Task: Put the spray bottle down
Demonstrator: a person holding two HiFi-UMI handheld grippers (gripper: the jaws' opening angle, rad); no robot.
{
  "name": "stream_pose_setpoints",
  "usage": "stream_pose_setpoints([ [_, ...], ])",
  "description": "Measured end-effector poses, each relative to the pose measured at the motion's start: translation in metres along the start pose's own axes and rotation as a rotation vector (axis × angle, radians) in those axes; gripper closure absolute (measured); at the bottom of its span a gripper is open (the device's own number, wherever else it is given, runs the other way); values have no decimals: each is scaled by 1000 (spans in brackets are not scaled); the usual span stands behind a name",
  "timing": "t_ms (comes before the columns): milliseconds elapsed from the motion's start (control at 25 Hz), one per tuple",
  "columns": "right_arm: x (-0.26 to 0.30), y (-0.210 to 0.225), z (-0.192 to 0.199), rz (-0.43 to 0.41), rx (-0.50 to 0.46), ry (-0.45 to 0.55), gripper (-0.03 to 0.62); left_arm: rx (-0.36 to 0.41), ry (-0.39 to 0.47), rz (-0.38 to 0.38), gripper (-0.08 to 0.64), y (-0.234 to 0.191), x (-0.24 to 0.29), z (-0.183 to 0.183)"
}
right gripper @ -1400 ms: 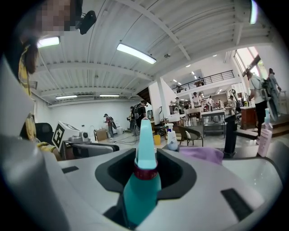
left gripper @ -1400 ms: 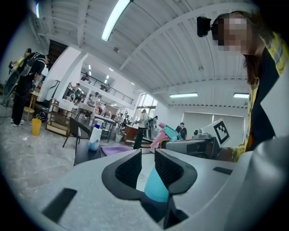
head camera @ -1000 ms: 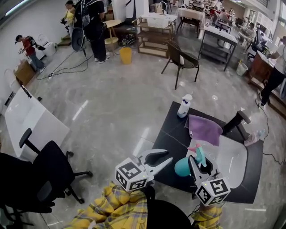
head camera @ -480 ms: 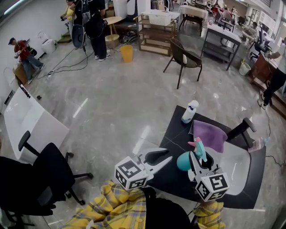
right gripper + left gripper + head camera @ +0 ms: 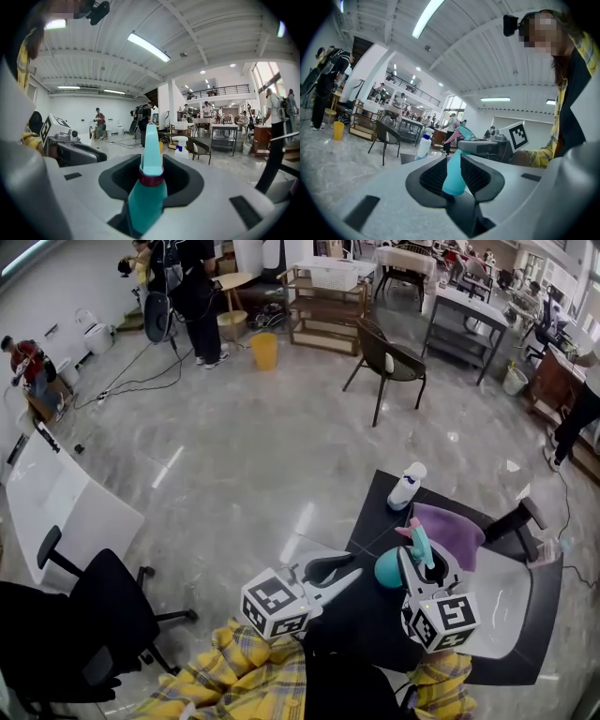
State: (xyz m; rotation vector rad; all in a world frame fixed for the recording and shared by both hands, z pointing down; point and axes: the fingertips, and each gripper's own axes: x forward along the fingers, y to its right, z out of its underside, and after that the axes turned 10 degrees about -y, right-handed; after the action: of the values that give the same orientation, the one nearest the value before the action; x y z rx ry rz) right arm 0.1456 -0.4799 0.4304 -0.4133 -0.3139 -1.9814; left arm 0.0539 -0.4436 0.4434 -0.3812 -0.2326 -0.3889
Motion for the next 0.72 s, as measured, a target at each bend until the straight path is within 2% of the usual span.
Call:
stream_pose_setpoints([
  [720, 57, 28, -9, 59, -18, 47, 456, -28, 16, -15, 483, -42, 11, -5],
])
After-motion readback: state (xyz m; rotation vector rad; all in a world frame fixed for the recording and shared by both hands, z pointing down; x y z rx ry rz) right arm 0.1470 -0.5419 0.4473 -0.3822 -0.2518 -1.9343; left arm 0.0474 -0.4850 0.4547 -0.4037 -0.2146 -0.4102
